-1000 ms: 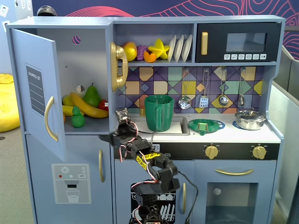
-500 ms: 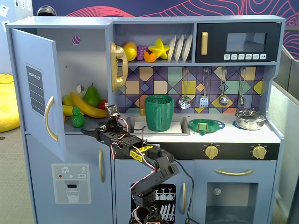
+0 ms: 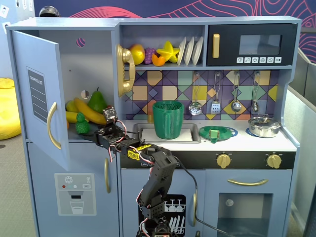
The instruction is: Pick up the green pineapple from the left cabinet and place it in the green recipient
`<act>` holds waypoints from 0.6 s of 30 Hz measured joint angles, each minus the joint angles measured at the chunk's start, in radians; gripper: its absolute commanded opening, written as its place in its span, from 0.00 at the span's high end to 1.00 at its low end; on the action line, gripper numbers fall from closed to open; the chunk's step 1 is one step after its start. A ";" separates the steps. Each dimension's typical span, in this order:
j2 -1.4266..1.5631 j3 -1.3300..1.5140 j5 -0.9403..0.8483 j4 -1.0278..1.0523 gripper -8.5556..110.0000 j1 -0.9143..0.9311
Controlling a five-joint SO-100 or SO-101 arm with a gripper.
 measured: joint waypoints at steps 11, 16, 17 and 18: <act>-0.196 -0.178 -0.002 -0.020 0.65 0.009; -0.268 -0.245 -0.002 -0.025 0.66 0.009; -0.285 -0.262 -0.002 -0.025 0.66 0.009; -0.301 -0.278 -0.002 -0.025 0.66 0.009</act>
